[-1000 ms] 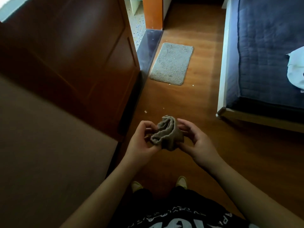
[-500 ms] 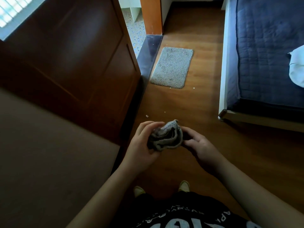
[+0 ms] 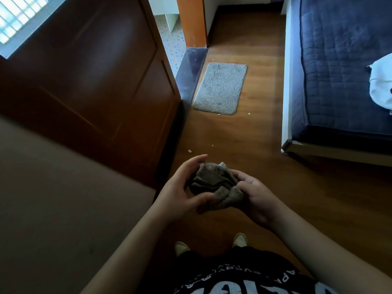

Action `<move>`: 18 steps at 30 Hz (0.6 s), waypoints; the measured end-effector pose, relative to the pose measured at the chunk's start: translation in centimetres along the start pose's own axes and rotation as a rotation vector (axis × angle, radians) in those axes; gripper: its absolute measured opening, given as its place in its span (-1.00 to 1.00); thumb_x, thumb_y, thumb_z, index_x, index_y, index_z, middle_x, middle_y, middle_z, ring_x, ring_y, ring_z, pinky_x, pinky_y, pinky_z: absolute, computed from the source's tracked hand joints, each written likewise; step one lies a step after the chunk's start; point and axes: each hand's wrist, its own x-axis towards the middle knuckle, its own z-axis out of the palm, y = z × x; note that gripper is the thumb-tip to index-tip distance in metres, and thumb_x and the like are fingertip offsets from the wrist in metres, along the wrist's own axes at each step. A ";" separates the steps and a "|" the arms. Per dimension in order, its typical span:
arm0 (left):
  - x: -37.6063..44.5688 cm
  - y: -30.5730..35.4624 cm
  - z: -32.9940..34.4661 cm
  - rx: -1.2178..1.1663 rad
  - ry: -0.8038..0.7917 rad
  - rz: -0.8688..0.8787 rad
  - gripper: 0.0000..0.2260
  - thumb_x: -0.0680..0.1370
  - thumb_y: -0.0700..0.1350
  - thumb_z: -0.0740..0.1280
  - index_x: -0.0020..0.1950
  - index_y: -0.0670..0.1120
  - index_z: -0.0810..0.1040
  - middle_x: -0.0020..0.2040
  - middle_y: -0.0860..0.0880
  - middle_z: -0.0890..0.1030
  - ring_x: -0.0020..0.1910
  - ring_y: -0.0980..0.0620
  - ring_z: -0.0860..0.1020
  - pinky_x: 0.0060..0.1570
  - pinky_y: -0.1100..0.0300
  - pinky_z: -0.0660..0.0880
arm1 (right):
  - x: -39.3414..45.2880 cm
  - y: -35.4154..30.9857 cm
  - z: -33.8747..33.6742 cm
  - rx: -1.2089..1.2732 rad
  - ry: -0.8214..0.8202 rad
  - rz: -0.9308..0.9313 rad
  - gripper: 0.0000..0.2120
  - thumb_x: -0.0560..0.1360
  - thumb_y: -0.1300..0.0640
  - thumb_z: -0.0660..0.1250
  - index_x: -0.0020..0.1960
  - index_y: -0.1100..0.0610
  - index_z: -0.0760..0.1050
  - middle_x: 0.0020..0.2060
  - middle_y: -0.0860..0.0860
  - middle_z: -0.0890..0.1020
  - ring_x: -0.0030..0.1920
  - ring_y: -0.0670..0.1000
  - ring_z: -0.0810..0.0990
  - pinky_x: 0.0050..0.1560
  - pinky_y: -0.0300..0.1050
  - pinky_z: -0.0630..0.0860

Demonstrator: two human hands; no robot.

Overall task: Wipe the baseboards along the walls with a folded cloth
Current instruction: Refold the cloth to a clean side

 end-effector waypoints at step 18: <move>-2.2 -0.3 -0.2 0.104 0.305 -0.072 -0.77 0.49 -0.14 0.47 0.08 0.02 0.53 -0.03 0.16 0.64 -0.03 0.16 0.62 -0.05 0.22 0.57 | -1.4 0.1 2.1 -0.475 0.000 -0.176 -0.39 0.29 -0.13 0.57 0.30 -0.07 0.51 0.18 -0.02 0.64 0.22 0.00 0.60 0.11 -0.12 0.57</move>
